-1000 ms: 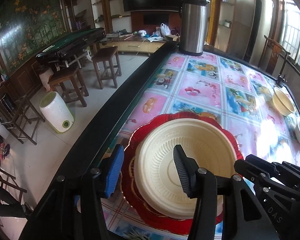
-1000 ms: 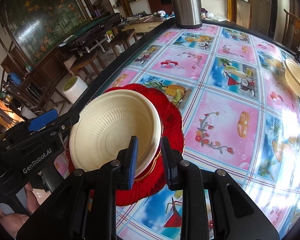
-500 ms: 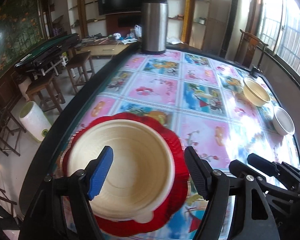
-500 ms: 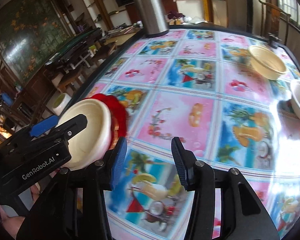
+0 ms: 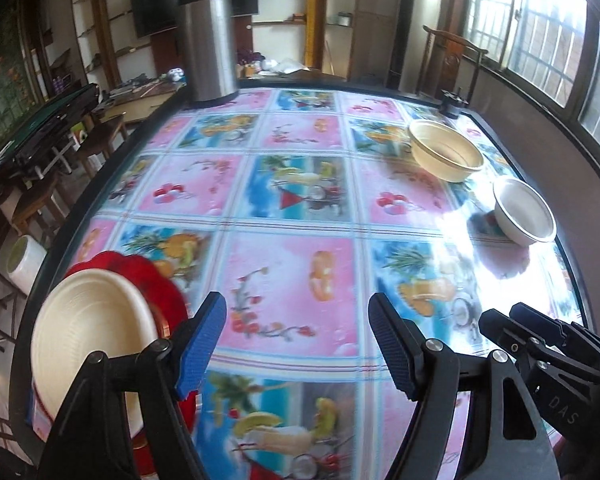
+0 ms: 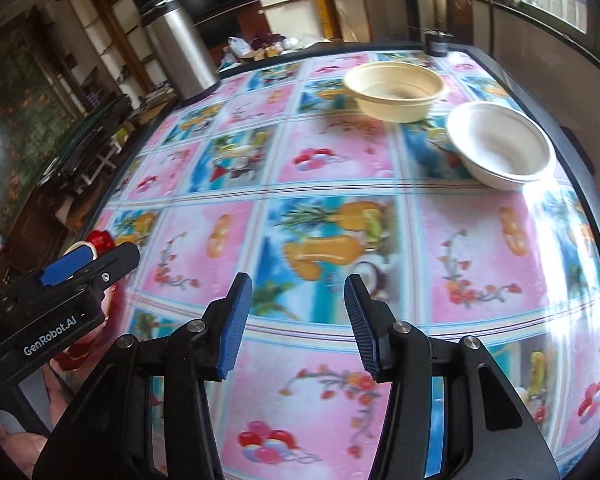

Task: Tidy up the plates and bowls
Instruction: 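Move the open left gripper toward the remaining white bowl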

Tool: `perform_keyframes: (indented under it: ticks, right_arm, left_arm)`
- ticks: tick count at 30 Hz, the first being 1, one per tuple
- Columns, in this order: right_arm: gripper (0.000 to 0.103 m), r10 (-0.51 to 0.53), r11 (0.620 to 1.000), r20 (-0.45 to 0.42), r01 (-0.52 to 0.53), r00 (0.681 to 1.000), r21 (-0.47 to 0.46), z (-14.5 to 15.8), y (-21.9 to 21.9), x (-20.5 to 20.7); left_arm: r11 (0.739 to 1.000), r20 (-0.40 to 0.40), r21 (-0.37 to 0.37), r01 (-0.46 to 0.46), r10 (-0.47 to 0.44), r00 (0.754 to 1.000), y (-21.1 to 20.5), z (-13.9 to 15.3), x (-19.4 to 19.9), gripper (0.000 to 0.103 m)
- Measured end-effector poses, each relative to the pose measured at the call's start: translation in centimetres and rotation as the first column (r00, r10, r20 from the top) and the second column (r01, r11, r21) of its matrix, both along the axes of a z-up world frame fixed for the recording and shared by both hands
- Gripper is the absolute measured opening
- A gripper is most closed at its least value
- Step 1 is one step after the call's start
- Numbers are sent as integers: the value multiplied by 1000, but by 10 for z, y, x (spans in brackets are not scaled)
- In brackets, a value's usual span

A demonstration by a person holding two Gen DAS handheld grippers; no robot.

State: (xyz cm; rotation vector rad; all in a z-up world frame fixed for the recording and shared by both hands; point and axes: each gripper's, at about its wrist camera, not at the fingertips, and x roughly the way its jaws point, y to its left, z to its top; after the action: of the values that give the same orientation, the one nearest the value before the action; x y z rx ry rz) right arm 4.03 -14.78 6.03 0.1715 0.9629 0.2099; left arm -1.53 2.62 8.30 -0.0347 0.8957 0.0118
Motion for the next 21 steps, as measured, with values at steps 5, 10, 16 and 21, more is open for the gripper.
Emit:
perform_keyframes:
  ticks: [5,10,16,21]
  right_arm:
    - [48,-46,999,-7,46,999,-3,-4,-28,6]
    - [48,-96,995,-20,96,995,-10,-8,-60,14]
    - [48,-169,986,-6,169,986,-5,1,-112,24]
    - [48,-236,972,-16,236,972,12,4,-155,39]
  left_arm:
    - [998,-11,23,52,-51,999,-37,-2,15,74]
    - [996,-31,20,91,-90,995,-65,-6,30,74]
    - [992,-52,-14,123,-124,991,-96,-6,54,74]
    - [988,-79,-13,151,-152,985,-126,-10,79,74]
